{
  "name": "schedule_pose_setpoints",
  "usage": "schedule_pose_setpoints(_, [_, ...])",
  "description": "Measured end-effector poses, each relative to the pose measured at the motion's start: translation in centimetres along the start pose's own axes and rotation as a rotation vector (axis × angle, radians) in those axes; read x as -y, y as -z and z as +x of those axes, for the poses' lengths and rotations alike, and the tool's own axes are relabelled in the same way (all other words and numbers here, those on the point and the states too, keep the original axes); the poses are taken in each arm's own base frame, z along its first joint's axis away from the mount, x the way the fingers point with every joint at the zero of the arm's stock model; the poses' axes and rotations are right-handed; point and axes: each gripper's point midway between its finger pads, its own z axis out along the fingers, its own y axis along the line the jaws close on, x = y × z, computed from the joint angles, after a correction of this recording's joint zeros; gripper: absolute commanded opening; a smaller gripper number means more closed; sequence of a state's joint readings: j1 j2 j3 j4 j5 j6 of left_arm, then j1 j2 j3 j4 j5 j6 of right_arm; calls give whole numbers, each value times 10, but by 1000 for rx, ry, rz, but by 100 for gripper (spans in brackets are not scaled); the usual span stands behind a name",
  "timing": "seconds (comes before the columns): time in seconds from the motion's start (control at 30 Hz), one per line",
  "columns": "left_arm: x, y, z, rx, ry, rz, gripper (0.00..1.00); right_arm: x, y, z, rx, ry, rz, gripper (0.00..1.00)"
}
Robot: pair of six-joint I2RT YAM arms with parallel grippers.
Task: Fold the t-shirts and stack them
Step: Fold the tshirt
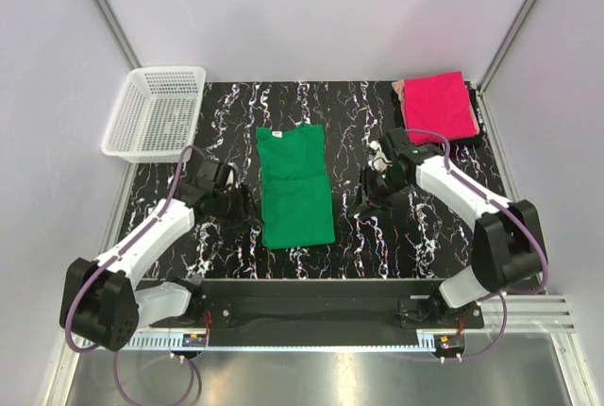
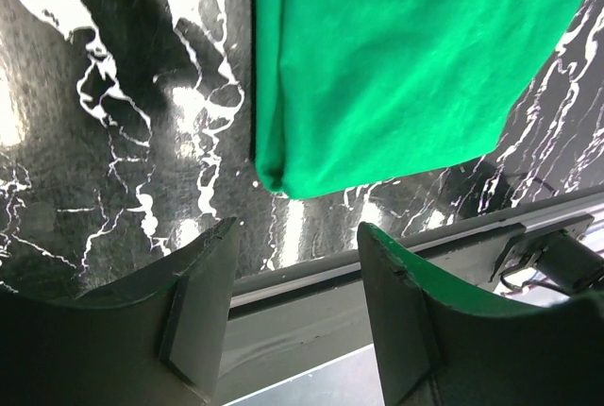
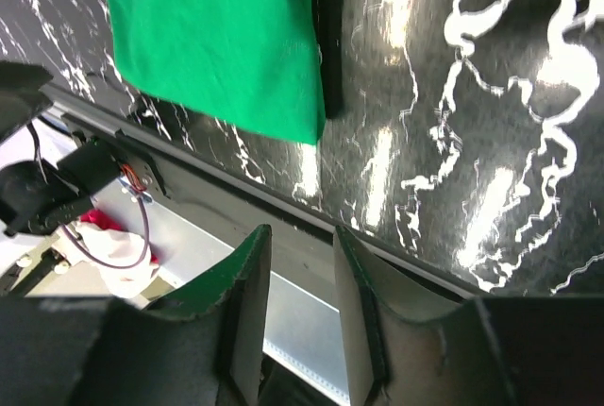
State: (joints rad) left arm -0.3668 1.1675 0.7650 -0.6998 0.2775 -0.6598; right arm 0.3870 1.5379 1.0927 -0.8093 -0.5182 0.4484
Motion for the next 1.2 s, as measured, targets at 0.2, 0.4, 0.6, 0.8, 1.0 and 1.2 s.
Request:
schedule_pose_setpoints(0.2, [-6,-7,7,-16,7,-4,59,-1,9,9,25,26,-14,39])
schedule_pose_setpoints(0.4, [-3,-9,7,-14,18,5,59,4,-2,27,-30,36,4,39])
schedule_pose_setpoints(0.6, [-16,-21,26,-51,29,-14,59,12,-11,42,-81,43,25,42])
schedule_pose_setpoints(0.8, [-17,-28,27,-61,38,-15,59,12,-30,33,-116,11,14,44])
schedule_pose_setpoints(1.0, [-16,-39,27,-92,45,-8,59,1,-42,22,-118,6,-48,45])
schedule_pose_setpoints(1.2, [-7,-49,25,-115,50,40,59,-12,-46,15,-97,26,-133,48])
